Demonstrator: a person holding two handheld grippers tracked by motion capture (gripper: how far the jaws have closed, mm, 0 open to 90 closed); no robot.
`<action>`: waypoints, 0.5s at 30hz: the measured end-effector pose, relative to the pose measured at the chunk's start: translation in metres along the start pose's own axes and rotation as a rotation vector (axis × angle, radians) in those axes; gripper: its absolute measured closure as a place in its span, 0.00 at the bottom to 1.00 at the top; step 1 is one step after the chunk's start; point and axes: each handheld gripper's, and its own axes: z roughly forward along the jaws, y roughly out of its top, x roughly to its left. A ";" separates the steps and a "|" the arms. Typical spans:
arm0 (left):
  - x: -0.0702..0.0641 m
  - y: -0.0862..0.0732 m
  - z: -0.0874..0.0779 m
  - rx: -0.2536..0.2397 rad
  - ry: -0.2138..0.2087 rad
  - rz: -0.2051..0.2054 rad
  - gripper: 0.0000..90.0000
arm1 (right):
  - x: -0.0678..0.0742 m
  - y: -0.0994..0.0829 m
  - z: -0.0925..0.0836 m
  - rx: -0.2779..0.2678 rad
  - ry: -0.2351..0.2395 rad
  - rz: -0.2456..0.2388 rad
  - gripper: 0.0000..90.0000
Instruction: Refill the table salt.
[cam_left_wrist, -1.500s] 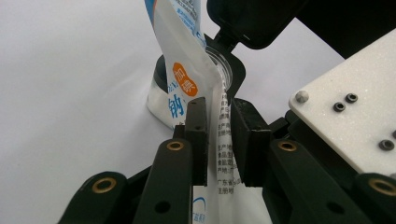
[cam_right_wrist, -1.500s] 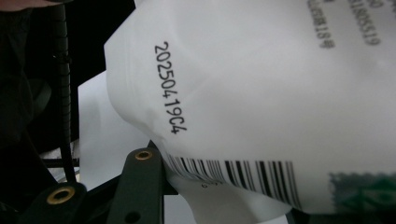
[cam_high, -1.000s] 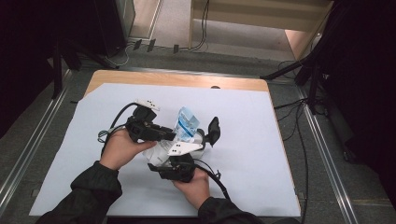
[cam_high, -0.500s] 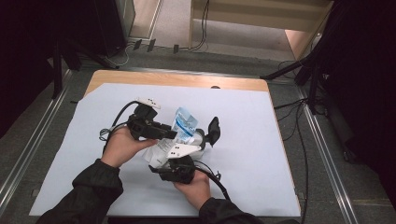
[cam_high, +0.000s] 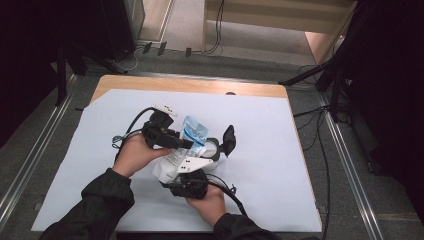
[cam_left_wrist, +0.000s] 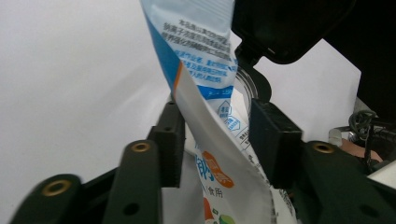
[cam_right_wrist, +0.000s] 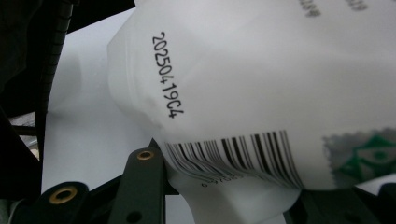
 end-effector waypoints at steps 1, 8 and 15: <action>0.000 0.000 -0.001 -0.002 -0.006 -0.004 0.76 | 0.000 0.000 0.000 0.001 0.001 0.000 0.71; -0.002 0.000 -0.008 -0.011 -0.022 -0.004 0.95 | 0.002 -0.001 0.001 0.004 0.018 -0.022 0.68; -0.007 0.001 -0.012 -0.040 -0.046 0.007 0.98 | -0.002 0.001 -0.002 -0.003 0.040 0.009 0.59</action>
